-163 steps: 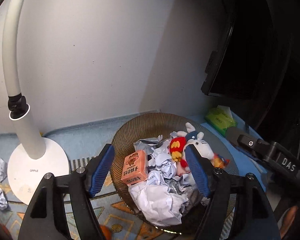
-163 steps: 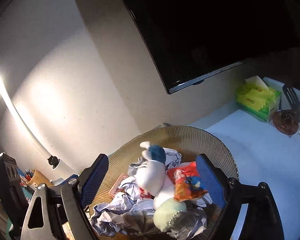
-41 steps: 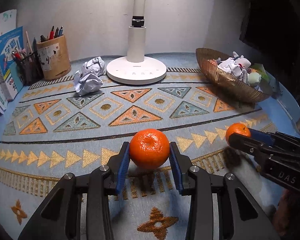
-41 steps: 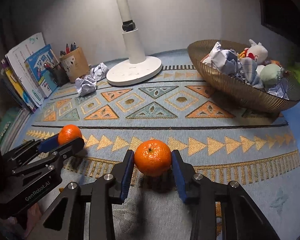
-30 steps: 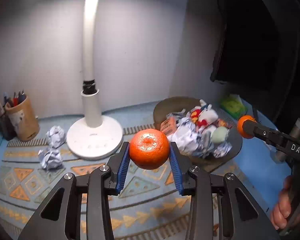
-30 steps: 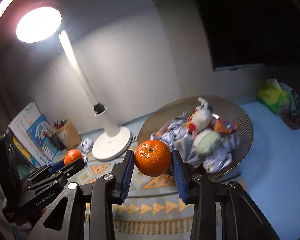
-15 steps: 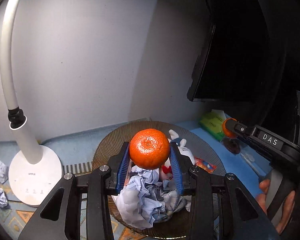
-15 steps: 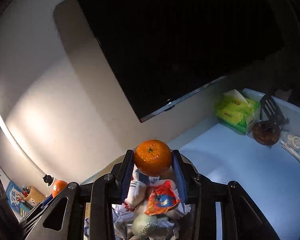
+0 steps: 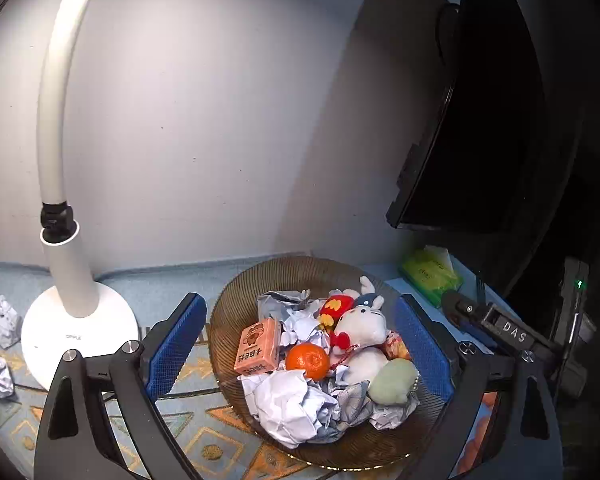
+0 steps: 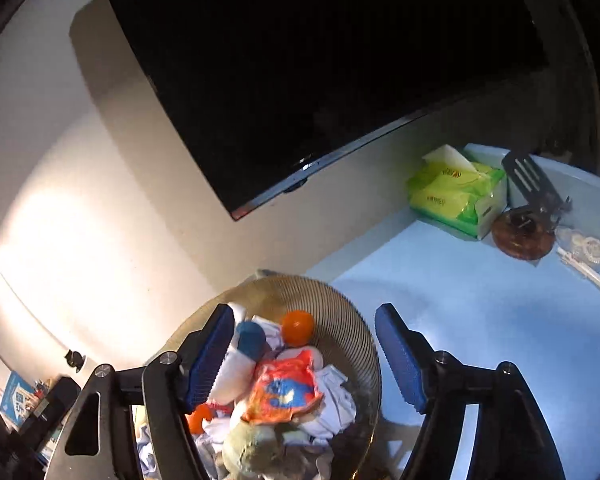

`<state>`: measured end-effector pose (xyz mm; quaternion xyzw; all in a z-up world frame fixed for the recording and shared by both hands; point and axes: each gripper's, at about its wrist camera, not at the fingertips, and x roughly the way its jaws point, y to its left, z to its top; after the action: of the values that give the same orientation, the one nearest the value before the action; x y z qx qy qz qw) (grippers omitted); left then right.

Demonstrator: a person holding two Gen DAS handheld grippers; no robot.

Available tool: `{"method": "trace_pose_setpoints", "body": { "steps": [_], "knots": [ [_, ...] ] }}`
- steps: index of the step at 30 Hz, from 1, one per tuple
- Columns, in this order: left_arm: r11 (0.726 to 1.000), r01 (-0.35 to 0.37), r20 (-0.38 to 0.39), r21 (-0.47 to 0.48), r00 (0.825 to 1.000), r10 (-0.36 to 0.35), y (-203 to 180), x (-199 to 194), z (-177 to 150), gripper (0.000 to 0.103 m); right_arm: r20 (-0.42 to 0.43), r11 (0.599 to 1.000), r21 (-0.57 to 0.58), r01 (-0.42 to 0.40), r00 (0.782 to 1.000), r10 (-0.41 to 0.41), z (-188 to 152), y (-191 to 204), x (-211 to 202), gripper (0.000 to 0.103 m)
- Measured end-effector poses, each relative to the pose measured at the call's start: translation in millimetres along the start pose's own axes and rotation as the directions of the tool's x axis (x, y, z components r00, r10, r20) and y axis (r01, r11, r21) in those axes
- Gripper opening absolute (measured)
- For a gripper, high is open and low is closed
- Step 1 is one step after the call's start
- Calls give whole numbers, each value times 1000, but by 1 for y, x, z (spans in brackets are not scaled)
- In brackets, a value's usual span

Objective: Organize objects
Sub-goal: 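Carry both oranges to the bowl and open both grippers, then move both grippers back toward the two paper balls by the lamp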

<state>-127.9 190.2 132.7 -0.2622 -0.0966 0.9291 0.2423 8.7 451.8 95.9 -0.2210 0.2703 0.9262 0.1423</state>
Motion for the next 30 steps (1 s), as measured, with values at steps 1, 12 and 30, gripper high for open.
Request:
{"method": "trace_pose_setpoints", "body": {
  "steps": [1,12,30],
  "knots": [
    [1000,-10,9,2,1000,10,0,-5,2,94,-9,1000,10,-9,1000,9,-4,1,-3,77],
    [953,-303,168,4,940,298,67,-161,-12,101,-109,990,-89,-110,989,100,-67,59,-68,90],
    [808,-570,-21,-148,819,573,194,-236,-116,101,-327,857,-451,-249,940,101,-219,194,-64,96]
  ]
}}
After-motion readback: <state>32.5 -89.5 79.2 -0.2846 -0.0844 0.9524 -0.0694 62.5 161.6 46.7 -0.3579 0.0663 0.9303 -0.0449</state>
